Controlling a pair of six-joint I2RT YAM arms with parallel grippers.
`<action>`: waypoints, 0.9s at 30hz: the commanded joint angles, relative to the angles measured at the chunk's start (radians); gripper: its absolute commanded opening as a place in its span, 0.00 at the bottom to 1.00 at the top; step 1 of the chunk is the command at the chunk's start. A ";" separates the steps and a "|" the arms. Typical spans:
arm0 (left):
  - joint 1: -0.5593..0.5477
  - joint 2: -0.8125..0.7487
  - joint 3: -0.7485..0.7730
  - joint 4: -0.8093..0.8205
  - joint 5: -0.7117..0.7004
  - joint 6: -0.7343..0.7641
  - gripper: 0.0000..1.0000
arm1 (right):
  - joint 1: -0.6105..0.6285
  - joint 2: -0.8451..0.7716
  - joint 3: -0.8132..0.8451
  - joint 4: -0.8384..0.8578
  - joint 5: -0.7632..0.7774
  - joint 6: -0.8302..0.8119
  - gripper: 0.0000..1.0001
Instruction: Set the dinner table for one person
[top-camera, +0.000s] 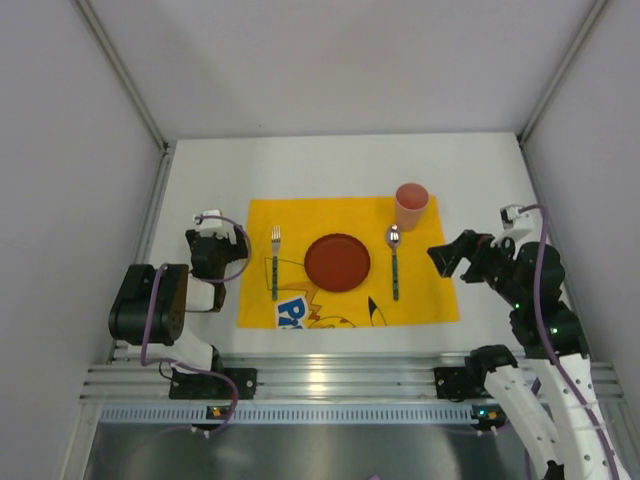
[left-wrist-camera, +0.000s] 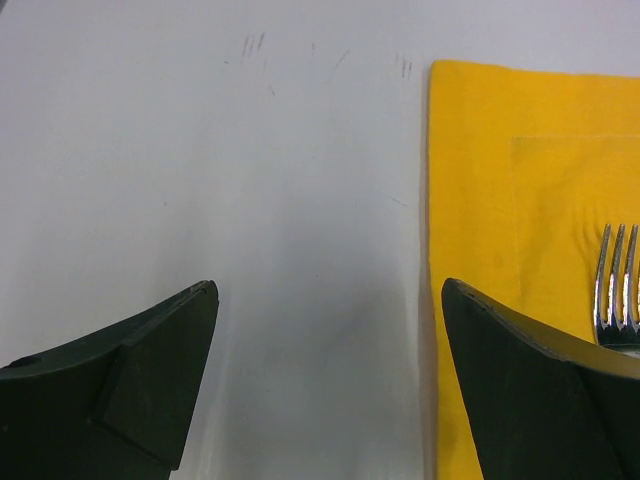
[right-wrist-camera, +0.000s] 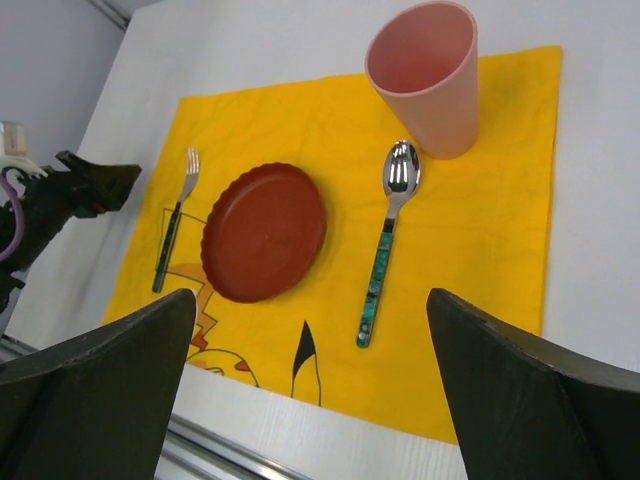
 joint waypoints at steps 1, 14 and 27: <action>0.002 -0.011 0.016 0.091 0.027 0.009 0.99 | -0.003 0.051 0.043 0.085 0.031 -0.011 1.00; 0.002 -0.011 0.016 0.092 0.027 0.009 0.98 | -0.003 0.120 -0.126 0.112 0.212 -0.018 1.00; 0.001 -0.009 0.016 0.092 0.027 0.009 0.99 | -0.003 0.256 -0.140 0.245 0.343 -0.019 1.00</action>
